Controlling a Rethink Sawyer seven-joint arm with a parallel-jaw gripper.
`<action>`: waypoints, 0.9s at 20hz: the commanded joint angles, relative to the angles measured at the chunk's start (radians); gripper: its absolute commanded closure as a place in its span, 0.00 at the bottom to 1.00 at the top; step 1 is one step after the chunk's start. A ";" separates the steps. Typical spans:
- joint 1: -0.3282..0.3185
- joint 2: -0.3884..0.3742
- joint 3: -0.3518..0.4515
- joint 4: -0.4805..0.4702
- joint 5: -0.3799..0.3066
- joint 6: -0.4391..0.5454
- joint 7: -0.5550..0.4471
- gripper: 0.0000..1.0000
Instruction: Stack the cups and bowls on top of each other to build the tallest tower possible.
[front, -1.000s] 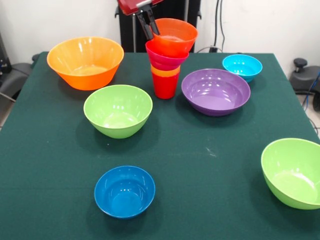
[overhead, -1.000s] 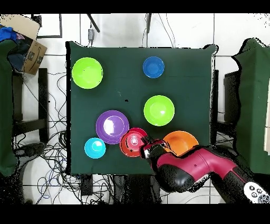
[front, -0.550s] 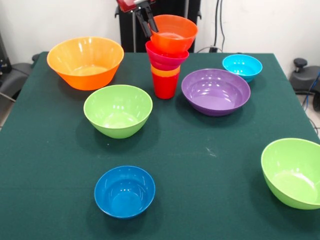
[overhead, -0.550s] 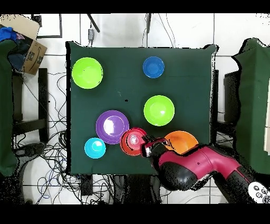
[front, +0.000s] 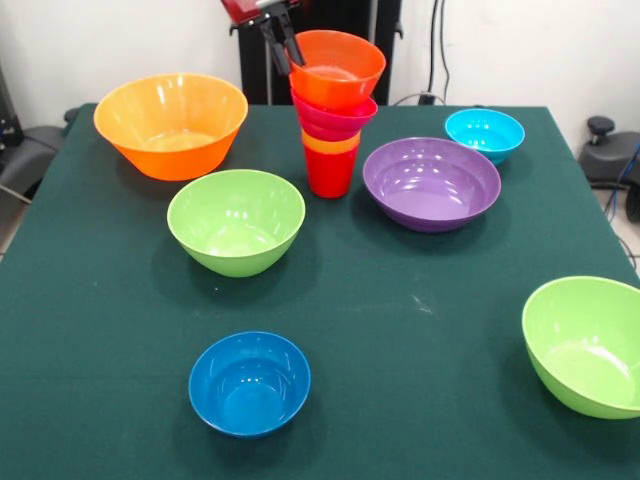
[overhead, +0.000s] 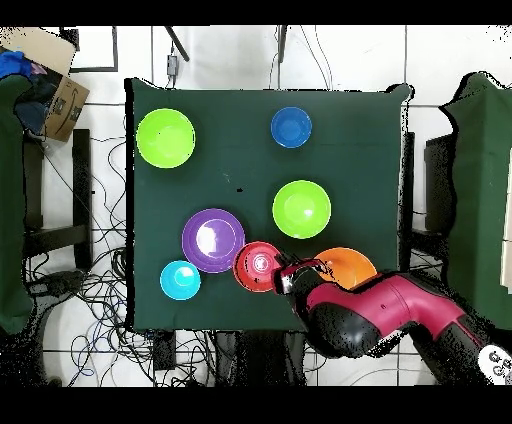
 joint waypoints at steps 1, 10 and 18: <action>0.021 0.072 -0.013 -0.054 -0.070 0.105 -0.262 1.00; 0.054 0.107 -0.063 -0.044 -0.142 0.062 -0.197 1.00; 0.046 0.101 -0.047 -0.046 -0.135 0.081 -0.200 1.00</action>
